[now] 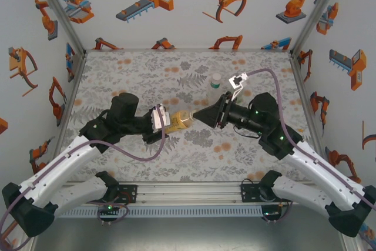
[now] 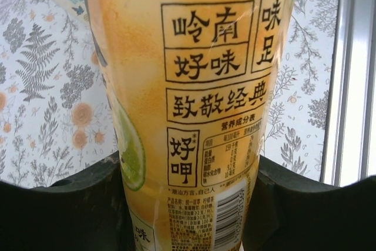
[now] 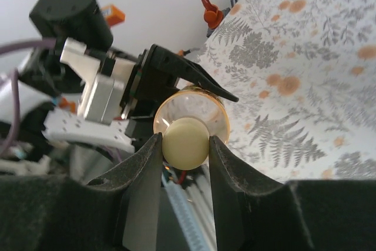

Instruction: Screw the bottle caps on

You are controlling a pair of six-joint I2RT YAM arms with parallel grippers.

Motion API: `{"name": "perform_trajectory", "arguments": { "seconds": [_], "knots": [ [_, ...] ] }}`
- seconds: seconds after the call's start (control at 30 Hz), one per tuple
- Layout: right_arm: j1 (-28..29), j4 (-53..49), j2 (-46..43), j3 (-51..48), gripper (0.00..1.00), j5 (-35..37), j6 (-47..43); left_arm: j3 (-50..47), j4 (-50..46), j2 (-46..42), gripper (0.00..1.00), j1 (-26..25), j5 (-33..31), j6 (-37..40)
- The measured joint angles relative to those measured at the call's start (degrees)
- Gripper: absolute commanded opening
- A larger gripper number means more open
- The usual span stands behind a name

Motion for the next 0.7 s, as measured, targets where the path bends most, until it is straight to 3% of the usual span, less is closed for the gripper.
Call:
{"name": "perform_trajectory", "arguments": {
  "seconds": [0.13,0.3,0.43,0.7],
  "knots": [
    [0.02,-0.63,1.31,-0.07,0.00,3.13,9.20,-0.26,0.26,0.00,0.00,0.33,-1.88,-0.72],
    [0.26,-3.98,2.64,1.79,0.01,4.68,13.29,-0.66,0.35,0.02,0.00,0.39,-2.62,-0.94],
    [0.26,-5.20,3.41,2.73,0.14,4.72,14.12,-0.68,0.28,0.02,0.00,0.39,-2.99,-1.07],
    [1.49,-8.11,3.58,5.01,0.17,6.19,9.75,-0.68,0.70,0.02,0.00,0.37,-3.02,-1.03]
  ]
}}
